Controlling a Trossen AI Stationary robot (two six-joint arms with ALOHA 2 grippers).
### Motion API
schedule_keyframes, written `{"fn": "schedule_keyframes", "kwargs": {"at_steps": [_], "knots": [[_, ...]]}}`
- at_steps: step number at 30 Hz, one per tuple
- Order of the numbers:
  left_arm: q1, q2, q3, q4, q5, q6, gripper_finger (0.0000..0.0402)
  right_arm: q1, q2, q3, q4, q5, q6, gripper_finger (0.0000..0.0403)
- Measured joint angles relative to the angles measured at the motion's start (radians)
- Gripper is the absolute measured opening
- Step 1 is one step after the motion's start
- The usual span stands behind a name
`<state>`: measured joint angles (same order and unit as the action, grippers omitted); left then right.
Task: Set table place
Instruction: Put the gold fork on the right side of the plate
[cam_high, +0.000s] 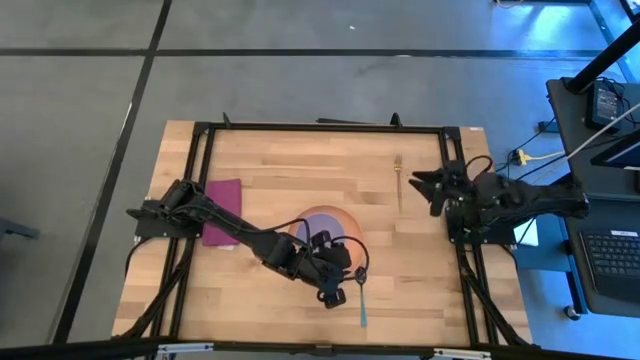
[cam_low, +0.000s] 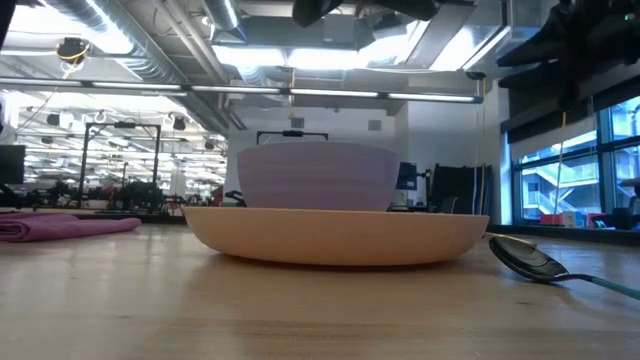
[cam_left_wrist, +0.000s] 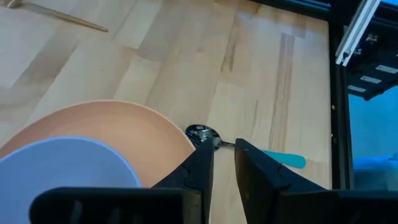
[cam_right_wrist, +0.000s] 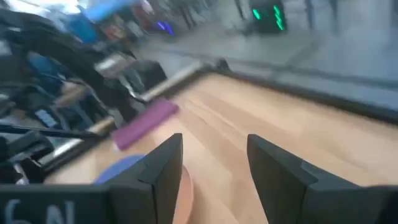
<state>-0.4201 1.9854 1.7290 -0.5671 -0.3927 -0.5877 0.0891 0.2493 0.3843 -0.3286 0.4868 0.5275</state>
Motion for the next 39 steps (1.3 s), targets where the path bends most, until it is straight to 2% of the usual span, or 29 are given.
{"fn": "schedule_keyframes", "kwargs": {"at_steps": [6, 13, 18, 29, 39], "knots": [[0.017, 0.000, 0.000, -0.001, -0.011, 0.022, 0.0055, 0.000, 0.140, 0.177, -0.323, 0.015, 0.141, 0.0181], [0.053, 0.000, 0.000, -0.002, -0.016, 0.049, 0.0055, -0.030, 0.377, 0.264, -0.444, 0.010, 0.233, 0.0181], [0.044, 0.000, 0.000, -0.010, -0.017, 0.049, 0.0055, -0.083, 0.518, 0.271, -0.445, 0.018, 0.287, 0.0181], [-0.013, 0.001, 0.000, -0.049, -0.085, 0.048, 0.0055, -0.198, 0.724, 0.197, -0.432, 0.073, 0.466, 0.0181], [-0.039, 0.001, 0.000, -0.053, -0.123, 0.040, 0.0055, -0.252, 0.888, 0.155, -0.245, 0.095, 0.485, 0.0181]]}}
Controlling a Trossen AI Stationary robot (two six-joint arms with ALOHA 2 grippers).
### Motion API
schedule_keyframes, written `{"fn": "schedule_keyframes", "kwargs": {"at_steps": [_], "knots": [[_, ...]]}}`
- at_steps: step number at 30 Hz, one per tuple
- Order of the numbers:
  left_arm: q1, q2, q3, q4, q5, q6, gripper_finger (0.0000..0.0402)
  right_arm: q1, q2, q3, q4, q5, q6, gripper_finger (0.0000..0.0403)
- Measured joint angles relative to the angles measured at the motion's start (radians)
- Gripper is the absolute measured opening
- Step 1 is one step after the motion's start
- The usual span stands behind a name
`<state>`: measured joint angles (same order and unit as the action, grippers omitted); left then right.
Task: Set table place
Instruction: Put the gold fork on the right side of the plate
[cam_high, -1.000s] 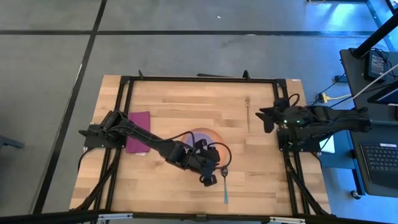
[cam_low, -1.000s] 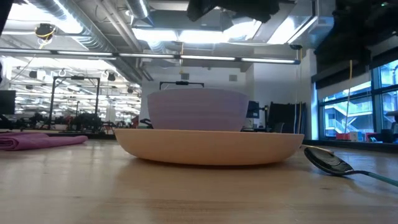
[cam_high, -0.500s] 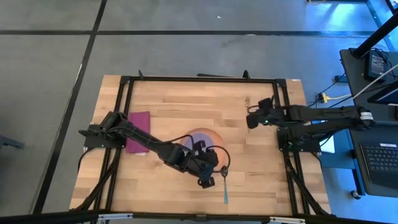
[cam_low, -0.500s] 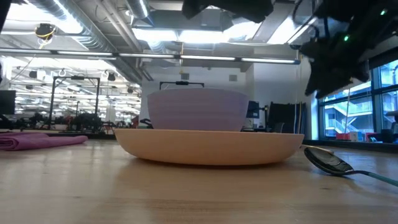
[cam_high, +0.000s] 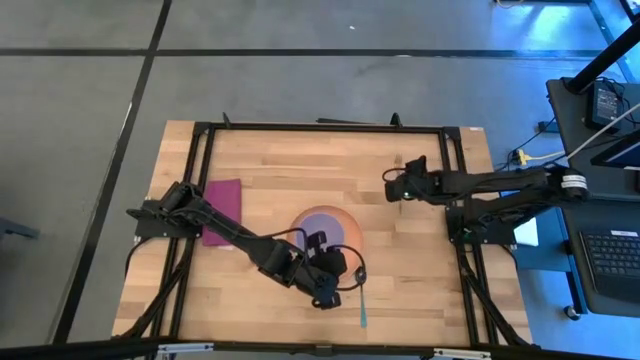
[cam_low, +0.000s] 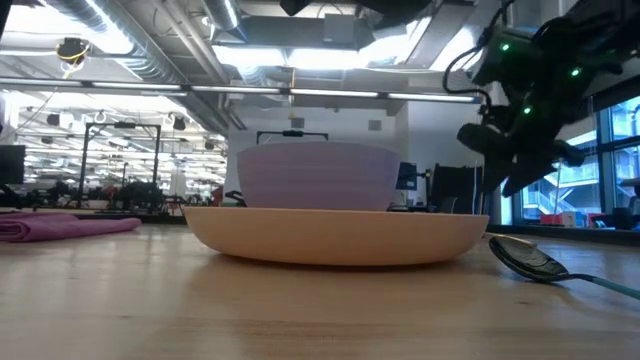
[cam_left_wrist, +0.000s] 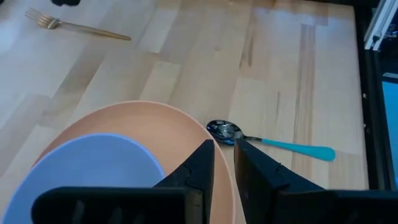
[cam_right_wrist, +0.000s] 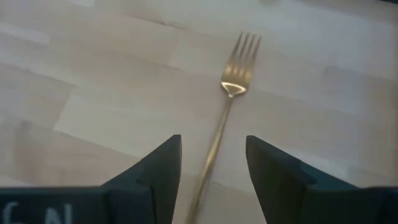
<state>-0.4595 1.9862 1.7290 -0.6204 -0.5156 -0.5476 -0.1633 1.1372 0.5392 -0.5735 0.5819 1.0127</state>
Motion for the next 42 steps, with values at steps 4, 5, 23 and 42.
{"fn": "schedule_keyframes", "kwargs": {"at_steps": [4, 5, 23, 42], "knots": [[0.000, 0.000, 0.000, 0.000, -0.001, 0.000, 0.0055, -0.015, 0.071, 0.000, 0.037, 0.003, -0.021, 0.0181], [0.000, 0.000, 0.000, 0.000, -0.001, 0.000, 0.0055, -0.018, 0.088, 0.000, 0.040, 0.004, -0.019, 0.0181], [-0.019, 0.000, 0.000, 0.000, -0.001, 0.000, 0.0055, -0.026, 0.360, 0.000, 0.177, 0.080, 0.048, 0.0181], [-0.051, 0.000, 0.000, -0.005, 0.000, 0.001, 0.0055, -0.025, 0.509, 0.004, 0.275, 0.163, 0.191, 0.0072]]}}
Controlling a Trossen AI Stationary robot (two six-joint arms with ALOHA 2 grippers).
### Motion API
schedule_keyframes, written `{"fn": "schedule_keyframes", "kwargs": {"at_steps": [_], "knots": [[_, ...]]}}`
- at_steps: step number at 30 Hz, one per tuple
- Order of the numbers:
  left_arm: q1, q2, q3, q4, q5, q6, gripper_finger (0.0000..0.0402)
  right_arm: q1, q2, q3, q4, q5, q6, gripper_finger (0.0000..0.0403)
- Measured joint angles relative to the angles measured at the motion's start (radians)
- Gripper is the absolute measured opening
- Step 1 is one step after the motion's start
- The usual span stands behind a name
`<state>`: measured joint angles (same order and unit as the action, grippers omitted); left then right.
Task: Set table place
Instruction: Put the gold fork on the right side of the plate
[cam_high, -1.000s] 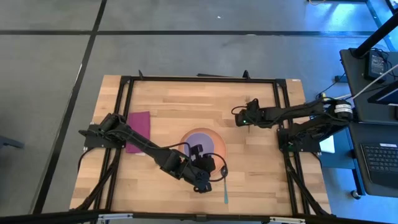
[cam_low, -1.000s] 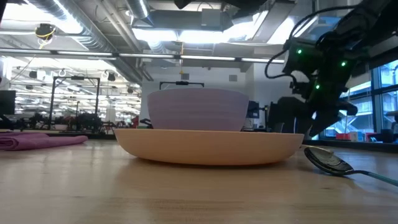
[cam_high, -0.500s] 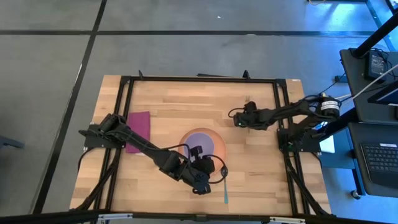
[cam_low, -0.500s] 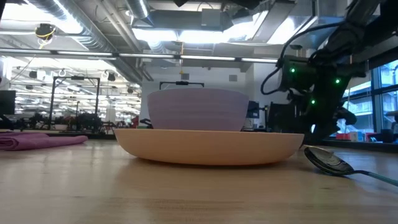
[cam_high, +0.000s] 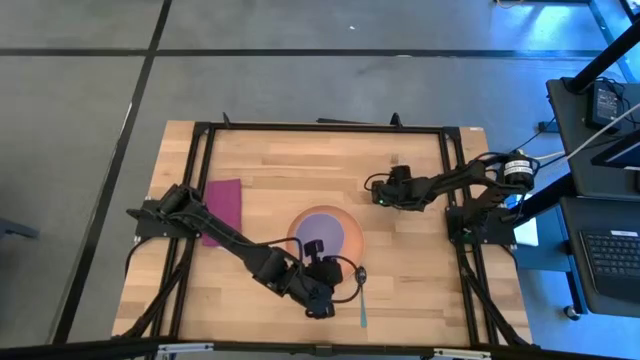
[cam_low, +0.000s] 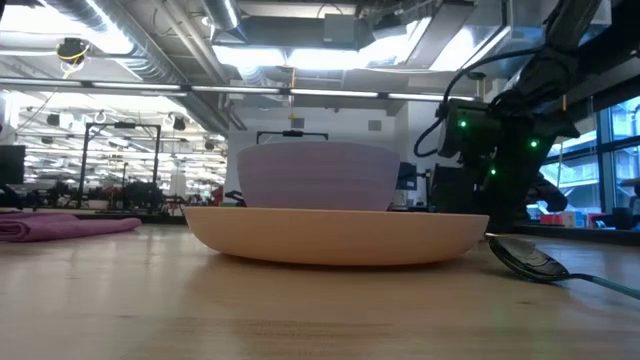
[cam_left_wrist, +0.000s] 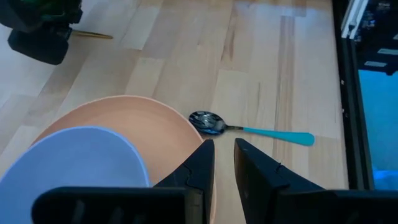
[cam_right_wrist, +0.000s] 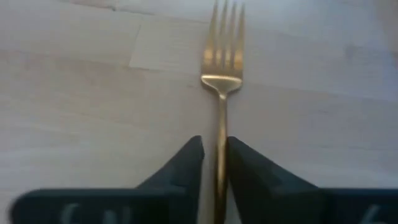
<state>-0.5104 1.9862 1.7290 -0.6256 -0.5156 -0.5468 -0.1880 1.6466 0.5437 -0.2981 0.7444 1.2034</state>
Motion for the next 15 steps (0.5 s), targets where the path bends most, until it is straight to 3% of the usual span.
{"fn": "schedule_keyframes", "kwargs": {"at_steps": [4, 15], "knots": [[-0.011, 0.000, 0.000, -0.023, 0.000, 0.000, 0.0055, -0.001, 0.000, -0.001, 0.000, 0.000, -0.018, 0.0021], [-0.023, 0.000, 0.000, -0.030, -0.059, -0.021, 0.0055, 0.044, -0.031, -0.006, -0.002, -0.009, -0.087, 0.0021]]}}
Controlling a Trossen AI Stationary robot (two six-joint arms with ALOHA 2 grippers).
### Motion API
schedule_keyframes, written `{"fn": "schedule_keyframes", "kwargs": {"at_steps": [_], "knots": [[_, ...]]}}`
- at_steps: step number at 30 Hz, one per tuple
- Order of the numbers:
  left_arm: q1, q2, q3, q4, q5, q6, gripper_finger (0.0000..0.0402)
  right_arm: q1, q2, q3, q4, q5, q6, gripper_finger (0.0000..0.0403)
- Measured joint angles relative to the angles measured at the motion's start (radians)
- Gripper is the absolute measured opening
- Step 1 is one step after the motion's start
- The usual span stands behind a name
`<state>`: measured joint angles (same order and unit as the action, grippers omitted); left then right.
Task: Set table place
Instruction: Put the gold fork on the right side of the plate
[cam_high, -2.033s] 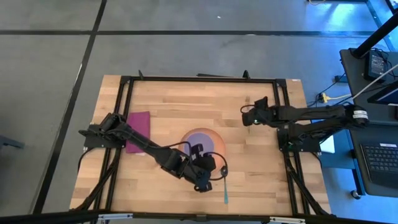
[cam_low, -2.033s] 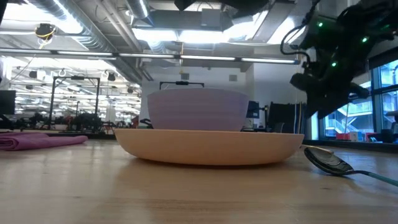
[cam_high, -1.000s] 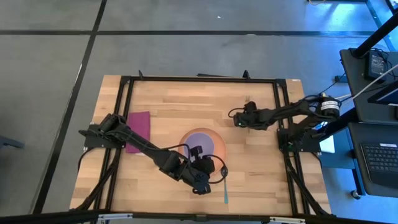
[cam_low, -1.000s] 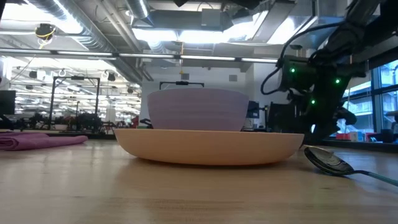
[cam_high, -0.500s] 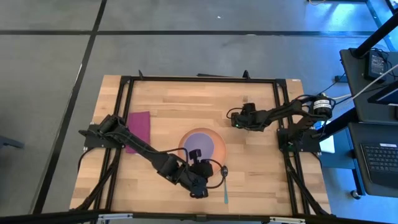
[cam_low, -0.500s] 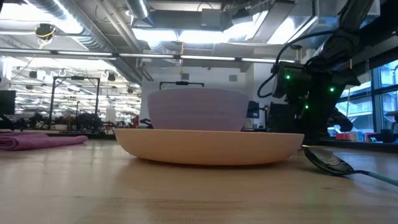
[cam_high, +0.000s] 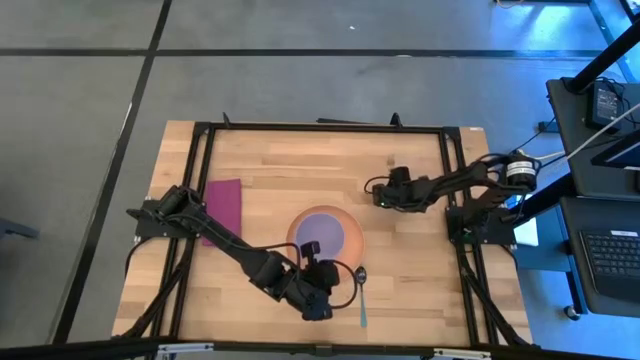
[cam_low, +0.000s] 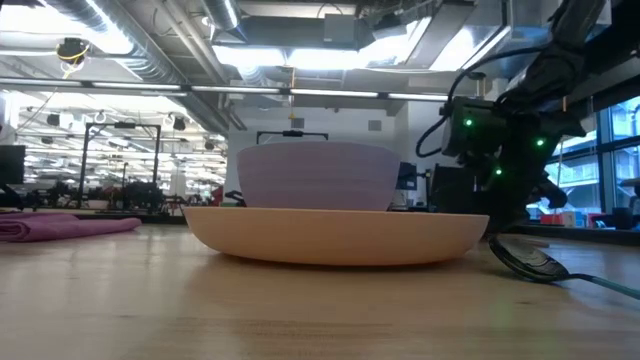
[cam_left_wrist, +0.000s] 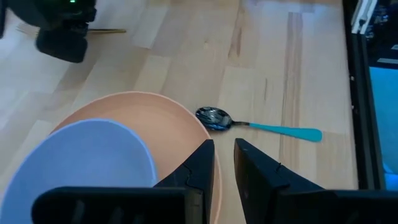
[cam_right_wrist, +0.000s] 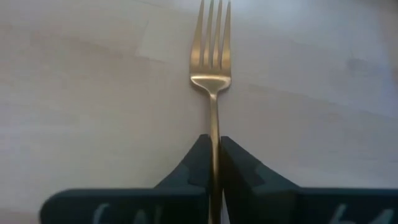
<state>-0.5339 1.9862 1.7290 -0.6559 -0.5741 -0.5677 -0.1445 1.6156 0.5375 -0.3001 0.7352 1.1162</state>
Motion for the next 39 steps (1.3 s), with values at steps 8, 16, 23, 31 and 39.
{"fn": "schedule_keyframes", "kwargs": {"at_steps": [8, 16, 23, 31, 39], "knots": [[0.000, 0.000, 0.000, -0.006, -0.001, -0.006, 0.0055, 0.101, -0.128, -0.002, -0.022, -0.083, -0.023, 0.0021], [0.000, 0.000, 0.000, -0.010, -0.001, -0.006, 0.0055, 0.255, -0.250, -0.001, -0.006, -0.064, 0.045, 0.0021], [-0.013, 0.000, 0.000, -0.011, -0.001, -0.005, 0.0055, 0.430, -0.251, 0.001, -0.014, -0.046, 0.149, 0.0021], [-0.023, 0.000, 0.000, -0.010, -0.001, -0.005, 0.0055, 0.576, -0.236, 0.002, 0.049, 0.028, 0.273, 0.0022], [-0.023, 0.000, 0.000, -0.006, -0.001, -0.005, 0.0055, 0.600, -0.146, 0.101, 0.025, 0.048, 0.248, 0.0021]]}}
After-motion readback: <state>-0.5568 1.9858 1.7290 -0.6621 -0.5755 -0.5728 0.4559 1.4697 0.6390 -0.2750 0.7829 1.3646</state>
